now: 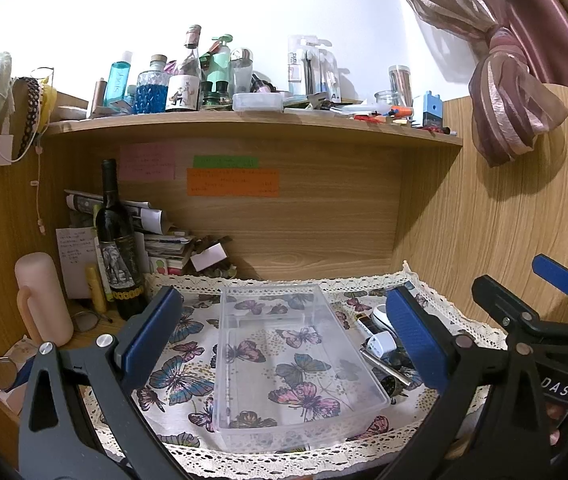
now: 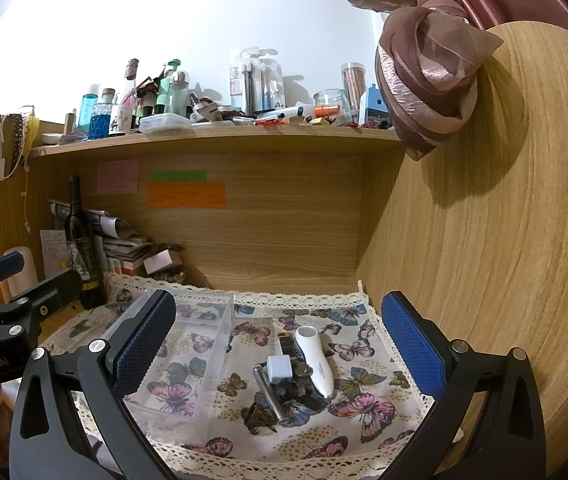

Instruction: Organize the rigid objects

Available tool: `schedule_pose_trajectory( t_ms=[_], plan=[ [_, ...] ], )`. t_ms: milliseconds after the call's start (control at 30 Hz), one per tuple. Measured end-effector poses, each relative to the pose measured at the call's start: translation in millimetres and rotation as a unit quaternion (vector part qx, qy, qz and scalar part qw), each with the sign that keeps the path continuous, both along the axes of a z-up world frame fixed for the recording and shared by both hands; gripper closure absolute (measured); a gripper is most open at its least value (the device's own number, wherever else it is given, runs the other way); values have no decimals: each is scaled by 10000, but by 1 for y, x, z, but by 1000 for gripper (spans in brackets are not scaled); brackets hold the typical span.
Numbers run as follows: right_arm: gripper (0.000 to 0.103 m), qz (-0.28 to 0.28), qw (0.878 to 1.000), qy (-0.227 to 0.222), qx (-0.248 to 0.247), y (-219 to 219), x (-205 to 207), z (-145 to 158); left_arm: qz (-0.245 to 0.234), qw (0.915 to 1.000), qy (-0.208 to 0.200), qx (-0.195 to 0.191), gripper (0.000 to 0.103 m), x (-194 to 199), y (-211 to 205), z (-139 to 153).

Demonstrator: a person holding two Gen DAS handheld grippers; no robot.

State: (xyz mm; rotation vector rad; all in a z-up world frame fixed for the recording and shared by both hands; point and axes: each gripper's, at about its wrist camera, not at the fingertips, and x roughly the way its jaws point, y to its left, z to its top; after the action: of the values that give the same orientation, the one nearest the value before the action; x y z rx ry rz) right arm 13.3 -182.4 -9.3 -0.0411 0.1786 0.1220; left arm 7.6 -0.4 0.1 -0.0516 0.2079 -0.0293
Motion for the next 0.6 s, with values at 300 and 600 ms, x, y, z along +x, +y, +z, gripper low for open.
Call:
schedule_pose_trajectory(
  t_ms=[300, 600],
  plan=[
    [12, 181, 9990, 383, 134, -8, 25, -14, 42, 9985, 425, -345, 16, 25, 23, -13],
    [39, -112, 9911, 1299, 250, -40, 78, -47, 220, 9865, 1546, -503, 41, 85, 72, -43]
  ],
)
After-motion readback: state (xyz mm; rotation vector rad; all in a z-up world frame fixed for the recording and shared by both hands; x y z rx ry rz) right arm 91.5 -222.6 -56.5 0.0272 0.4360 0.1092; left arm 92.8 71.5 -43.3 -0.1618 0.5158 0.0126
